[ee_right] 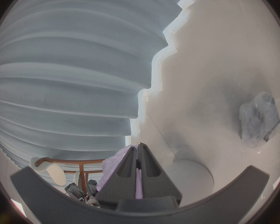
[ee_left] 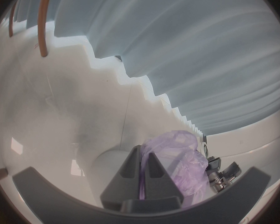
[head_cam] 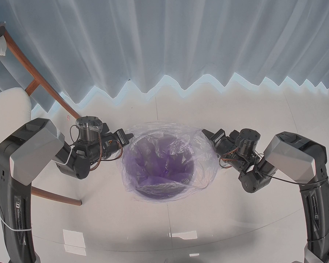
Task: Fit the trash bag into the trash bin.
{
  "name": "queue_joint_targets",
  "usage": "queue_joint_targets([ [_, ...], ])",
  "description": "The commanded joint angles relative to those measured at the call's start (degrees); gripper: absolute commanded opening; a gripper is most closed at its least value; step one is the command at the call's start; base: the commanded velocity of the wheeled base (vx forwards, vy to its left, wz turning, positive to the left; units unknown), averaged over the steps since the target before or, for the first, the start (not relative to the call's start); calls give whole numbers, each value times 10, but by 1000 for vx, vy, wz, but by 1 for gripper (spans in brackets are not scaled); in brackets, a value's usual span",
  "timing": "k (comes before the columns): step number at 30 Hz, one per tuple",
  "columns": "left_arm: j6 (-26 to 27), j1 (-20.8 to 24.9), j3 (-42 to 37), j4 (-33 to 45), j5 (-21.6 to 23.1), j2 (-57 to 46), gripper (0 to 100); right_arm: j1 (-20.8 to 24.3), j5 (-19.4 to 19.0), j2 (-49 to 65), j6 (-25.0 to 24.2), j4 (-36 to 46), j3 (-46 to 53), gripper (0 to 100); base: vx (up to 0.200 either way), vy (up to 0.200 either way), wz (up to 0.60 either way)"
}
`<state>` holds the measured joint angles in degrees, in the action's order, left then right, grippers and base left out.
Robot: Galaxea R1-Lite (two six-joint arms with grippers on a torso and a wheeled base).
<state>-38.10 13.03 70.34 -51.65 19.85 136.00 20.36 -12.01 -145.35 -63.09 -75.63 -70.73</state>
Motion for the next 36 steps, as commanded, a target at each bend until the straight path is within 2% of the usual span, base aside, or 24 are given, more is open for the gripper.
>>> queue_joint_targets([
  [1,-41,-4,1,0,3,8,0,0,0,-16,-1,4,0,0,0,0,0],
  [4,-66,-6,1,-4,4,16,0,0,0,-21,-1,10,1,0,0,0,0],
  [14,-88,-17,-1,-6,5,37,0,-1,0,-42,0,15,2,0,0,0,0],
  [15,-120,-16,1,-10,6,40,0,-1,0,-48,1,11,3,0,0,0,0],
  [24,-171,-18,-6,-42,0,35,0,-7,0,-59,3,-31,7,0,0,0,0],
  [25,-176,-20,-13,-50,-1,34,0,-7,0,-58,3,-29,7,100,0,0,0],
  [26,-177,-20,-13,-50,-1,34,0,-7,0,-57,3,-29,7,100,0,0,0],
  [27,-179,-24,-21,-59,-1,31,100,-7,0,-56,3,-29,8,100,0,0,0],
  [30,-189,-34,-37,-85,-1,14,100,-13,12,-56,2,-37,6,100,0,0,0],
  [34,-243,-52,-76,-126,10,-24,100,-21,15,-55,-1,-68,18,100,0,0,0],
  [35,-243,-52,-76,-126,10,-24,100,-21,15,-55,-1,-68,18,100,0,0,0],
  [36,-268,-59,-93,-141,26,-43,100,-23,15,-52,-2,-75,27,100,0,0,0],
])
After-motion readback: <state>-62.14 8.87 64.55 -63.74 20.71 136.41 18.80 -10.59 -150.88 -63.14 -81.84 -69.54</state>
